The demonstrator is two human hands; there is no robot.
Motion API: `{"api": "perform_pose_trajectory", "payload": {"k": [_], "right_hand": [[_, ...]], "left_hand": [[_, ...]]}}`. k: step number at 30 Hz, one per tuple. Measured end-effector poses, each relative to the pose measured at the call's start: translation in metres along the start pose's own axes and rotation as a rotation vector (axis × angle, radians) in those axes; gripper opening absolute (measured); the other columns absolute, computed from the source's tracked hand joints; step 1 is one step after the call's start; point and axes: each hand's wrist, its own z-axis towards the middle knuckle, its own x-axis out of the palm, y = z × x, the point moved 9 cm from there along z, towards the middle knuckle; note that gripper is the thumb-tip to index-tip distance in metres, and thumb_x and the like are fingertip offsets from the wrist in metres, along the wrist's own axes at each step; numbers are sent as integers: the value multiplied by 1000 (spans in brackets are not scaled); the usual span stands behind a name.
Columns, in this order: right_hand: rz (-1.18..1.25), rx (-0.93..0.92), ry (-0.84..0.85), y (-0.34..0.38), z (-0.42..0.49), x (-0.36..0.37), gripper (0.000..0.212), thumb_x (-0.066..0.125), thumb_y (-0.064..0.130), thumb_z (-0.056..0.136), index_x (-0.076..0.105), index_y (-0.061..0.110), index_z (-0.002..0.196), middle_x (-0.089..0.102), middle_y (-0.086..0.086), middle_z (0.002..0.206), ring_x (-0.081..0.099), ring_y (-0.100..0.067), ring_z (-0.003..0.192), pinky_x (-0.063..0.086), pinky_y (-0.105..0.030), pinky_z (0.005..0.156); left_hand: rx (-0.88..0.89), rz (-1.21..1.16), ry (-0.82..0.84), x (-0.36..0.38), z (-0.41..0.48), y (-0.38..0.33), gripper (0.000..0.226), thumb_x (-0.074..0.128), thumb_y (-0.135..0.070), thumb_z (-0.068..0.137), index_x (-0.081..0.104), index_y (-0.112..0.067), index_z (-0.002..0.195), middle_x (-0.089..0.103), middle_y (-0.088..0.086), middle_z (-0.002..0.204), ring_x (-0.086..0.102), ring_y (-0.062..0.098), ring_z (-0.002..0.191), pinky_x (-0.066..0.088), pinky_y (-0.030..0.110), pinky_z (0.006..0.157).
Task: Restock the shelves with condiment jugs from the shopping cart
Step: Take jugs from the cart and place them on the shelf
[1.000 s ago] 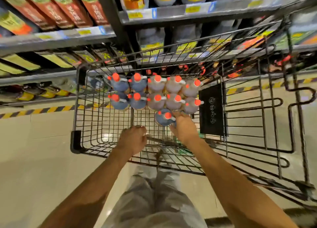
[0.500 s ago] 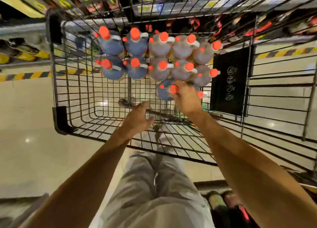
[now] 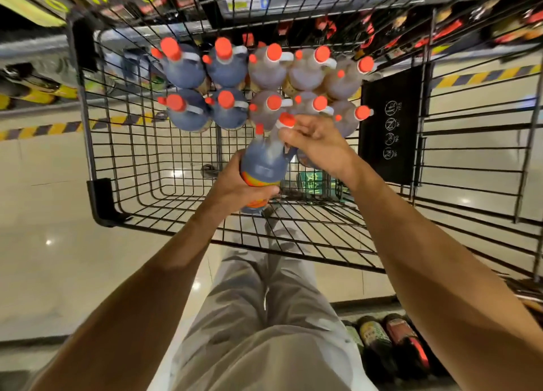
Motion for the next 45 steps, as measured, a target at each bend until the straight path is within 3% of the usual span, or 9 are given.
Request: {"api": "perform_pose_trajectory", "payload": {"k": [2, 7, 13, 16, 22, 25, 32, 41, 45], "right_hand": [[107, 33, -47, -4, -1, 3, 14, 55, -5, 101, 63, 7, 101, 69, 11, 65, 57, 8, 46, 42, -6, 47], [51, 165, -235, -59, -15, 8, 17, 74, 7, 89, 65, -3, 99, 63, -33, 93, 55, -19, 86, 47, -33, 80], [-351, 656, 102, -158, -39, -12, 22, 77, 27, 90, 66, 8, 88, 60, -4, 81, 55, -17, 78, 45, -30, 77], [-388, 694, -67, -192, -28, -49, 28, 84, 29, 82, 61, 15, 74, 58, 1, 70, 58, -20, 76, 46, -26, 65], [-29, 459, -292, -238, -10, -71, 95, 100, 19, 55, 41, 1, 126, 61, -15, 122, 64, -20, 108, 54, -26, 90], [69, 339, -262, -234, 0, -64, 111, 103, 22, 52, 41, -9, 138, 59, -26, 136, 63, -31, 124, 55, -43, 102], [105, 285, -356, -216, 3, -63, 98, 101, 16, 54, 49, -3, 135, 67, -18, 128, 68, -26, 118, 57, -38, 99], [125, 282, -177, -156, -32, -60, 71, 94, 14, 69, 62, 6, 131, 72, -10, 125, 69, -24, 116, 56, -41, 101], [214, 269, -123, -99, -54, -48, 57, 89, 22, 77, 65, 17, 129, 76, 1, 118, 71, -18, 111, 55, -38, 98]], "left_hand": [[-2, 8, -18, -4, 3, -1, 86, 95, -28, 62, 49, -28, 134, 65, -9, 123, 66, 9, 106, 54, 26, 88], [-42, -18, -98, -5, 7, 10, 84, 96, -28, 61, 50, -25, 132, 68, -8, 117, 67, 9, 102, 54, 28, 85], [-93, -67, -124, -7, 9, 18, 74, 95, -19, 62, 54, -21, 124, 70, -3, 113, 69, 8, 95, 56, 26, 81], [-57, -62, -97, -2, 14, 17, 62, 91, -10, 67, 56, -27, 115, 70, -7, 105, 69, -2, 84, 54, 14, 70], [-83, -101, -110, -3, 21, 25, 71, 93, -17, 65, 54, -20, 125, 69, -5, 111, 69, 3, 93, 57, 21, 75], [-94, -102, -138, -6, 22, 30, 88, 96, -34, 56, 52, -20, 131, 68, -4, 119, 67, 11, 106, 57, 33, 87], [-123, -100, -149, -12, 20, 33, 91, 97, -41, 51, 53, -24, 128, 70, -2, 118, 69, 18, 107, 58, 48, 91], [-80, -121, -205, -26, -19, 5, 64, 90, -12, 69, 55, -20, 121, 67, -12, 102, 68, -8, 81, 53, 11, 66], [-89, -225, -245, -37, -49, -14, 74, 94, -18, 64, 55, -18, 128, 69, -2, 112, 68, 13, 98, 58, 36, 87]]}}
